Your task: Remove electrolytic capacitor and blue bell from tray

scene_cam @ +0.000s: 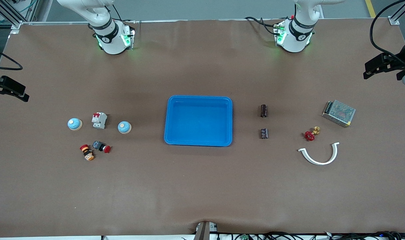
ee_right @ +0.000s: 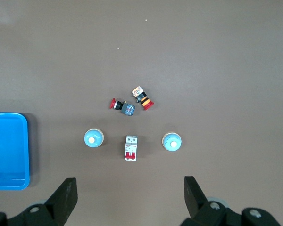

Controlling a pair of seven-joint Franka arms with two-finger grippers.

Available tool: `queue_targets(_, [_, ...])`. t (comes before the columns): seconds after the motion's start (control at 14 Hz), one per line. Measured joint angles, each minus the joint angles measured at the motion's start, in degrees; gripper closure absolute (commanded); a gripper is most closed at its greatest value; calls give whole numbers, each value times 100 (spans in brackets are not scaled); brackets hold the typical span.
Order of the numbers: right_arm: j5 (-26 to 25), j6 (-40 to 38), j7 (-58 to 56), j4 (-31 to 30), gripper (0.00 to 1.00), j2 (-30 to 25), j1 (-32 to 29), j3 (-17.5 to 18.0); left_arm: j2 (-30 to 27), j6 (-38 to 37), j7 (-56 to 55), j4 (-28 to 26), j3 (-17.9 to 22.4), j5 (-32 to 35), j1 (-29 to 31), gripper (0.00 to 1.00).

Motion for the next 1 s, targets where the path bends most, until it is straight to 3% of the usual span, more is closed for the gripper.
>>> queue_targets(1.0, [0,0,0,37,0,0,-11,-20,-21,175,-98,140,-3,-385,232,0])
